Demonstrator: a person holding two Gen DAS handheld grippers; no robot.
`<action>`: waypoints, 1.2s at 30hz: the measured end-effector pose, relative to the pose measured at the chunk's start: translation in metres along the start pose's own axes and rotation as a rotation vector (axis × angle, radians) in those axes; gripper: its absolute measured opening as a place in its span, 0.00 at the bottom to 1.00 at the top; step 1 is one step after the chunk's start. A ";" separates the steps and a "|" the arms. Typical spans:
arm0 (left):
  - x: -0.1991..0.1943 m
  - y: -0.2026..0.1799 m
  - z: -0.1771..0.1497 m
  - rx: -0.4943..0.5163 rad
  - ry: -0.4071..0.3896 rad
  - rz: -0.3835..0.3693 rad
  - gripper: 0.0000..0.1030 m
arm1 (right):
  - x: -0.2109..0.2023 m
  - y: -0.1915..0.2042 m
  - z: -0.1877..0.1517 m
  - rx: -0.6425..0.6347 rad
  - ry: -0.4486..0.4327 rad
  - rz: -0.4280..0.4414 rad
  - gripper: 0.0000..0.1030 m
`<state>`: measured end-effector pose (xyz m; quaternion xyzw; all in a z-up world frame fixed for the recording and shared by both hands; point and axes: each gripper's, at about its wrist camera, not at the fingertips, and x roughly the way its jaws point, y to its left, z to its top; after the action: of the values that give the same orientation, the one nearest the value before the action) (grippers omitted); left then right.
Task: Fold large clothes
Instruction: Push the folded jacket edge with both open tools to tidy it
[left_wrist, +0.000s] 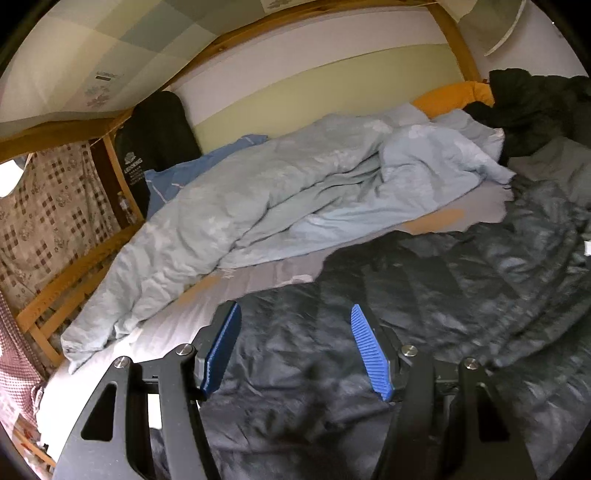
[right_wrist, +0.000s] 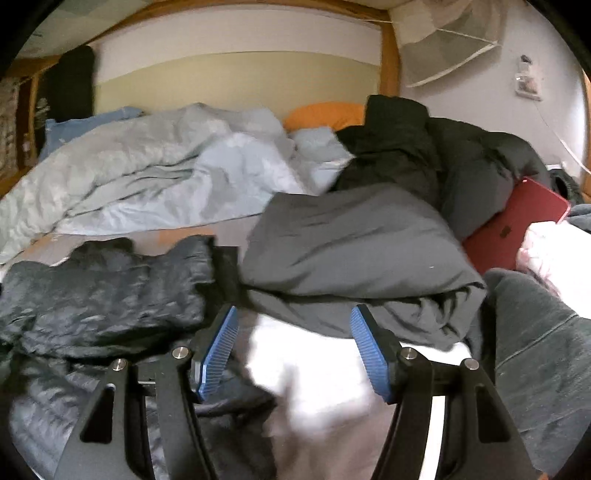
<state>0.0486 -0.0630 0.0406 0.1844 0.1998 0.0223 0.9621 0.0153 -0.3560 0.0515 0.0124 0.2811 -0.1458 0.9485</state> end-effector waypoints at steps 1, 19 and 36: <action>-0.004 -0.002 -0.003 0.003 0.000 -0.003 0.59 | -0.002 0.001 -0.001 0.003 0.004 0.026 0.64; -0.069 0.022 -0.110 -0.090 0.124 -0.113 0.59 | -0.032 0.026 -0.088 -0.165 0.056 0.128 0.74; -0.086 0.055 -0.148 -0.142 0.088 -0.142 0.61 | -0.087 0.077 -0.126 -0.201 -0.064 0.203 0.83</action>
<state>-0.0871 0.0291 -0.0328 0.1001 0.2523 -0.0238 0.9622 -0.0993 -0.2455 -0.0120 -0.0589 0.2614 -0.0208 0.9632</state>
